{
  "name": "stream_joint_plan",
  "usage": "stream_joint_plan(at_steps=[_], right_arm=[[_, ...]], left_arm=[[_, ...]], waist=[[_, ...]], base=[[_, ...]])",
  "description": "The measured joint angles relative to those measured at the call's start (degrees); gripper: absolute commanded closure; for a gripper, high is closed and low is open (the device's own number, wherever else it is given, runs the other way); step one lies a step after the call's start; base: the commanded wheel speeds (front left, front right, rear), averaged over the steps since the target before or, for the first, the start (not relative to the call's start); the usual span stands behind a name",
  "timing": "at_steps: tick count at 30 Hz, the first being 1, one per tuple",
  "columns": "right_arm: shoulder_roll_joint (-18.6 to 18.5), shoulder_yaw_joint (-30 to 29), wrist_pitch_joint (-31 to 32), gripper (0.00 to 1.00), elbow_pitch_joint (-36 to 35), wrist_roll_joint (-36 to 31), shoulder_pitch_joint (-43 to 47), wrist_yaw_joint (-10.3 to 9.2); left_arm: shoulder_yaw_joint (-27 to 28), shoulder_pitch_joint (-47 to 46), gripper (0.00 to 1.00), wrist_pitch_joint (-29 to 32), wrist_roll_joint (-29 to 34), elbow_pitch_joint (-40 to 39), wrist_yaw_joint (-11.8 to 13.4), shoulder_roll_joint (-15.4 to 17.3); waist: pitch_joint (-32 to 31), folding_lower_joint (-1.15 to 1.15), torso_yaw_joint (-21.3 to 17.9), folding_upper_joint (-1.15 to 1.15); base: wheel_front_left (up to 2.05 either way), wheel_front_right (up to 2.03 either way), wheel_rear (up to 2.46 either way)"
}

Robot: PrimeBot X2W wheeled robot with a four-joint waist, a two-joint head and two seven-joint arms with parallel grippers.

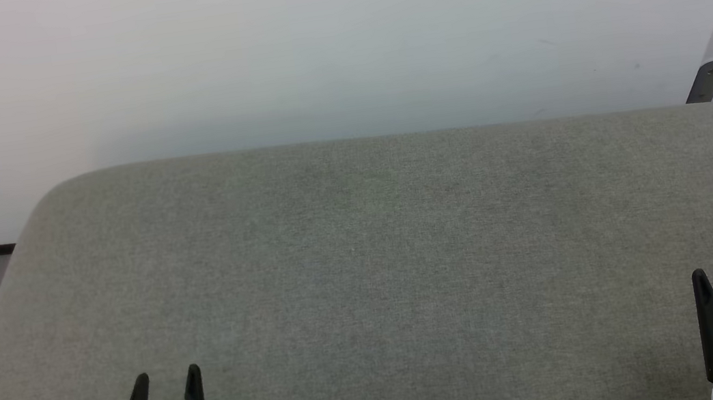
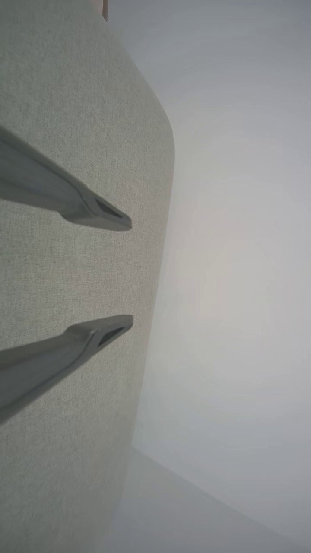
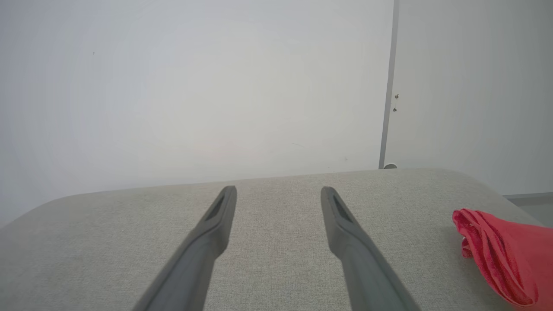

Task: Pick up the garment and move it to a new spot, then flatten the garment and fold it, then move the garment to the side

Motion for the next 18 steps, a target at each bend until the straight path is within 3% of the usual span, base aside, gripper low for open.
stream_joint_plan(at_steps=[3,4,11,18], right_arm=[[0.0,0.2,-0.2,0.0,0.1,0.4,0.0,0.0],[0.0,0.2,-0.3,1.0,0.1,0.4,0.0,0.0],[0.4,0.5,-0.1,1.0,3.8,1.0,0.3,0.0],[0.4,0.6,1.2,1.0,5.4,8.3,-0.2,0.0]], left_arm=[[0.1,0.0,0.0,0.0,0.0,-0.1,0.0,0.0],[0.2,0.0,1.0,0.0,-0.1,-0.2,0.0,0.0],[-0.5,1.5,1.0,0.3,-0.6,3.0,0.0,-1.6],[-0.2,1.0,1.0,2.2,-7.2,3.7,0.0,-2.0]], waist=[[0.1,0.0,-0.1,0.0],[0.1,0.0,-0.1,0.0],[0.1,0.0,-0.2,0.0],[0.2,0.0,-0.5,0.0]], base=[[0.0,0.0,0.0],[0.0,0.0,0.0],[0.0,0.0,0.0],[0.0,0.0,0.0]])
